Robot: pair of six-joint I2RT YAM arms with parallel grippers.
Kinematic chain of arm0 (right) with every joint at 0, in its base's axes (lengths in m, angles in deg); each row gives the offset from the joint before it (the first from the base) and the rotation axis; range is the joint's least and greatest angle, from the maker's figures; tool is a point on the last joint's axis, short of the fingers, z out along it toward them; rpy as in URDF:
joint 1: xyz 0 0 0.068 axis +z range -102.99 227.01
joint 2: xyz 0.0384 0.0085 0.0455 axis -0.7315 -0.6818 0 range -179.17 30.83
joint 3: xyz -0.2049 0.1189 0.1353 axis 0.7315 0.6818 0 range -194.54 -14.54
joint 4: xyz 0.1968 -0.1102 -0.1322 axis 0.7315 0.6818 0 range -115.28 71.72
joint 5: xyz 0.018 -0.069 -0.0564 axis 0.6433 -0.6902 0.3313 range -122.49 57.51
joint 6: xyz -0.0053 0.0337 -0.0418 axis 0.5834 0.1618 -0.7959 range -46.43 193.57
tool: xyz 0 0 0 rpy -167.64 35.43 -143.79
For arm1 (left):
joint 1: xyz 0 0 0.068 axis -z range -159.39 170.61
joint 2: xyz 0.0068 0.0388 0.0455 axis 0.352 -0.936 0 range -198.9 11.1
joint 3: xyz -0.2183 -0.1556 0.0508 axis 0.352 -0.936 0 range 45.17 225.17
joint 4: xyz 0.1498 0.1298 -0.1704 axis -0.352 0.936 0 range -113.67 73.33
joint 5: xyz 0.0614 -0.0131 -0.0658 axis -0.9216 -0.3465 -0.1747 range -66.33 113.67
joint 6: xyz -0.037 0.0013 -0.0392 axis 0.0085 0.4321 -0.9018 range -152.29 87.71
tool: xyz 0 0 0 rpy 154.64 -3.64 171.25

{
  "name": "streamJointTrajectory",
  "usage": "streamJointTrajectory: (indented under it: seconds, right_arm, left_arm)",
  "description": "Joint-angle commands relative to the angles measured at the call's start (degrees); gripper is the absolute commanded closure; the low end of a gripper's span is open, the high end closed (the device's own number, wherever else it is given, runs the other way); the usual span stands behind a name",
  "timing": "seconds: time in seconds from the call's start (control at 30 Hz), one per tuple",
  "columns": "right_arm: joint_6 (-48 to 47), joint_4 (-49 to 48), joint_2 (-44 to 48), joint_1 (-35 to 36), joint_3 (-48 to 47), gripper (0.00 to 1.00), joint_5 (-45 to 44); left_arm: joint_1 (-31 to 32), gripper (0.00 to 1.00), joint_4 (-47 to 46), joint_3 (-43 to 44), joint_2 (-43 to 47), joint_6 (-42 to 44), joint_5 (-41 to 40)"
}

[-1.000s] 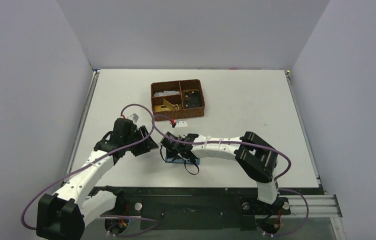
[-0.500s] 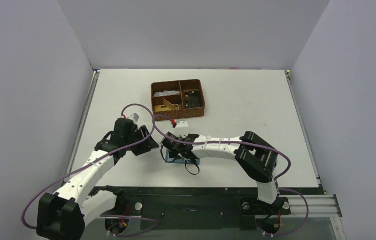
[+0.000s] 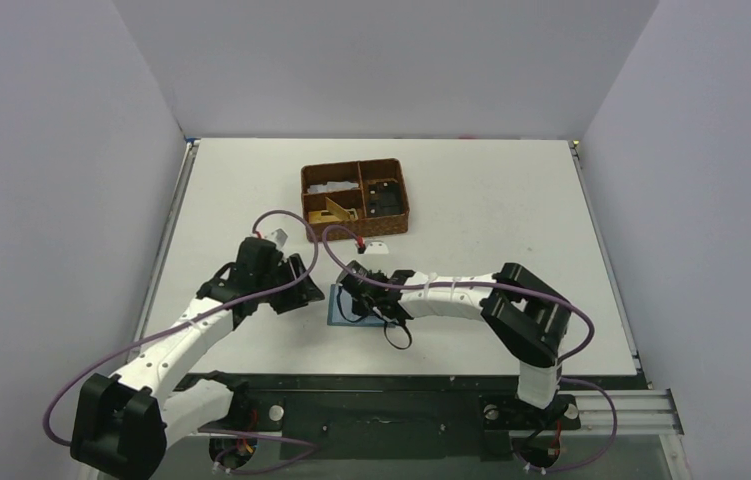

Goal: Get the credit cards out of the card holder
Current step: Remove the credit card from the card holder.

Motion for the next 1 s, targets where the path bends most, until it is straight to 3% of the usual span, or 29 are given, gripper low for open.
streamJointTrajectory:
  seconds: [0.0,0.23,0.63,0.97]
  right_arm:
    - [-0.63,-3.78,2.09,-2.13,4.62,0.99,4.85]
    - [-0.82,-11.10,3.61,-4.26,9.78,1.00,10.94]
    - [0.44,-20.06,3.49,-7.10,15.13,1.00,18.46]
    - [0.43,-20.64,3.70,-7.64,16.16,1.00,18.82]
  left_arm:
    - [2.09,0.53,-4.06,0.30,-1.36,-1.15,-1.02]
    - [3.83,0.58,-6.14,0.86,-4.34,-2.11,-1.90]
    - [6.00,0.94,-10.40,2.39,-11.15,-1.93,-1.56]
    - [7.30,1.00,-12.98,3.03,-16.23,-2.10,-2.71]
